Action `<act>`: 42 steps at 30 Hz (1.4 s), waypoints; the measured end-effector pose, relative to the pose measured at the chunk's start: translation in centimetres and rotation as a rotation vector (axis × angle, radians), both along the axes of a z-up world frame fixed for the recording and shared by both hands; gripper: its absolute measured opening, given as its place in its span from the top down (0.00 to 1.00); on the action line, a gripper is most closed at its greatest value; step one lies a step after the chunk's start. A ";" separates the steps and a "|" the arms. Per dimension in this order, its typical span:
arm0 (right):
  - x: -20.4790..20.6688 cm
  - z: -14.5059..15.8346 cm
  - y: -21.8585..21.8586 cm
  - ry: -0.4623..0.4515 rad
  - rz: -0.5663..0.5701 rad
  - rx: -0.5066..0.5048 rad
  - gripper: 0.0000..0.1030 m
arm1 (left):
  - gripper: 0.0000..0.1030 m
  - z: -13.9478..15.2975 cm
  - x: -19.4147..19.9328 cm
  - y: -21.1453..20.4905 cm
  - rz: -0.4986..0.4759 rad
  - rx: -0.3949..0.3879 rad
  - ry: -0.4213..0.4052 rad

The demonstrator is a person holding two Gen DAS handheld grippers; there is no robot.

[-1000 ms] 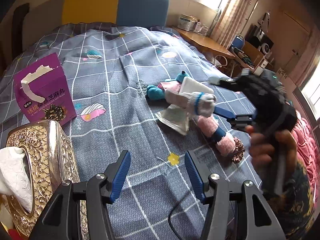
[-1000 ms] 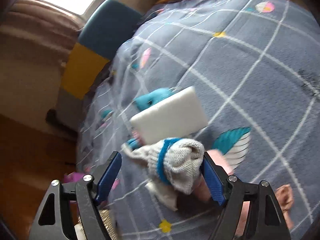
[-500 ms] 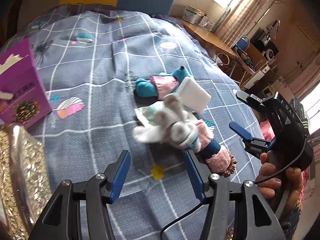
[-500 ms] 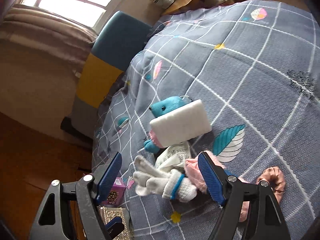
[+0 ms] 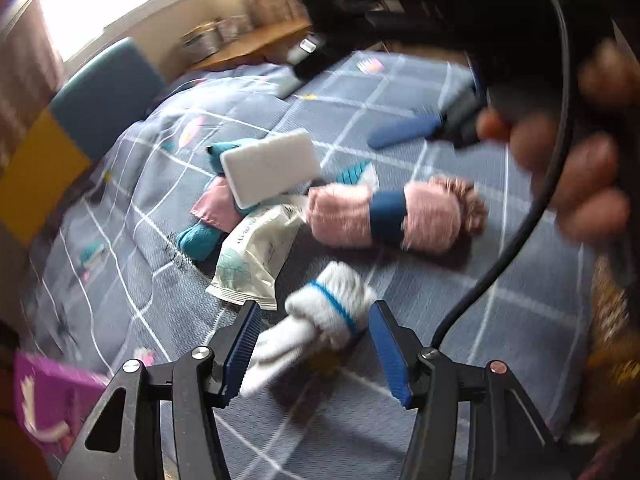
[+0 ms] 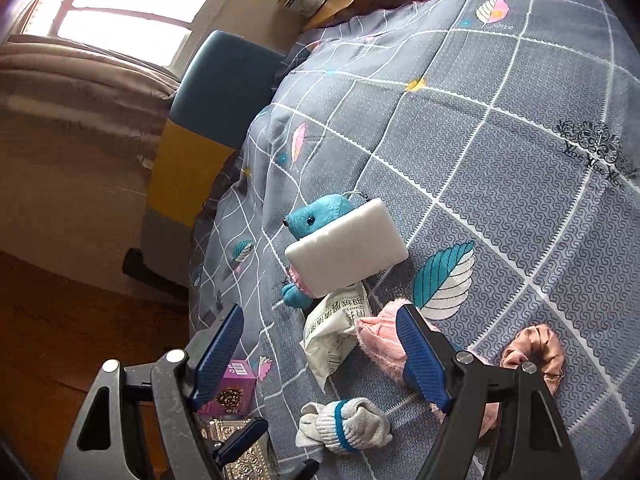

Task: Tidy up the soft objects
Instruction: 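Grasp the white knit sock with the left tool while the right grasps the pink towel roll, then carry the knit sock into the gold tray and open the left tool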

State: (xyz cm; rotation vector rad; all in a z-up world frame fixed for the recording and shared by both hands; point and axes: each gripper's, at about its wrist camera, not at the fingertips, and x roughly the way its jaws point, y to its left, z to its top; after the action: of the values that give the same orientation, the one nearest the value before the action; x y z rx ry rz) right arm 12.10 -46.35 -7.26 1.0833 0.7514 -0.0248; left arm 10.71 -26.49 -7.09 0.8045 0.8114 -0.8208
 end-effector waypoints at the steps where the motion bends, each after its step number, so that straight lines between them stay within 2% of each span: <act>1: 0.1 0.0 0.1 0.005 0.004 -0.009 0.22 | 0.45 -0.6 0.1 -0.2 -0.021 0.027 0.000; 5: -0.1 -0.1 0.0 0.012 0.002 -0.011 0.22 | 0.45 -3.0 1.6 -0.8 -0.040 0.072 0.053; 9: -0.3 -0.5 -0.5 0.023 -0.013 0.004 0.22 | 0.46 -4.7 2.6 -1.4 0.009 0.074 0.084; 11: -0.2 -0.8 -0.6 0.039 -0.011 0.000 0.22 | 0.62 -4.9 2.8 -0.9 0.052 0.062 0.078; 12: -0.1 -1.0 -0.6 0.055 -0.009 -0.007 0.22 | 0.65 -4.7 2.8 -0.4 0.064 0.045 0.087; 14: 0.4 -1.6 -0.4 0.124 0.013 -0.045 0.23 | 0.69 -3.7 2.9 0.6 0.100 0.000 0.118; 16: 1.1 -2.5 0.1 0.217 0.058 -0.095 0.24 | 0.70 -2.9 3.1 1.6 0.136 -0.034 0.139; 19: 2.3 -3.0 1.9 0.308 0.157 -0.198 0.24 | 0.71 -1.4 4.0 3.4 0.210 -0.099 0.217; 21: 2.8 -2.8 3.1 0.328 0.211 -0.279 0.24 | 0.71 0.1 4.8 4.6 0.247 -0.150 0.287; 25: 3.5 -2.9 5.5 0.380 0.315 -0.443 0.24 | 0.71 3.7 6.7 7.2 0.320 -0.255 0.315; 28: 3.9 -3.2 7.5 0.426 0.382 -0.595 0.28 | 0.71 6.9 10.6 9.7 0.440 -0.342 0.334; 29: 4.0 -3.5 8.0 0.453 0.398 -0.652 0.44 | 0.71 7.8 12.0 10.4 0.471 -0.363 0.332; 30: 4.0 -3.8 8.4 0.477 0.410 -0.696 0.53 | 0.71 9.0 13.4 11.4 0.502 -0.380 0.310; 31: 4.1 -4.0 8.6 0.478 0.422 -0.721 0.55 | 0.71 10.5 14.9 12.4 0.542 -0.399 0.271; 34: 4.1 -4.3 9.1 0.476 0.442 -0.763 0.56 | 0.71 14.2 18.8 17.1 0.679 -0.497 0.222; 37: 4.2 -5.0 9.1 0.490 0.457 -0.752 0.56 | 0.71 16.1 21.1 22.9 0.818 -0.534 0.124; 40: 4.2 -5.3 9.1 0.490 0.459 -0.752 0.55 | 0.71 16.3 21.0 30.0 0.959 -0.531 0.054; 42: 4.4 -5.5 9.2 0.490 0.464 -0.765 0.55 | 0.71 15.3 20.1 33.8 1.023 -0.524 0.043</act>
State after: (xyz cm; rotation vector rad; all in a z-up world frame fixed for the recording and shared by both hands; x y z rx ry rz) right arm 16.46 -37.18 -12.72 0.1497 1.2847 -0.1725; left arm 30.83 7.34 8.20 -0.1378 0.8549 -0.0991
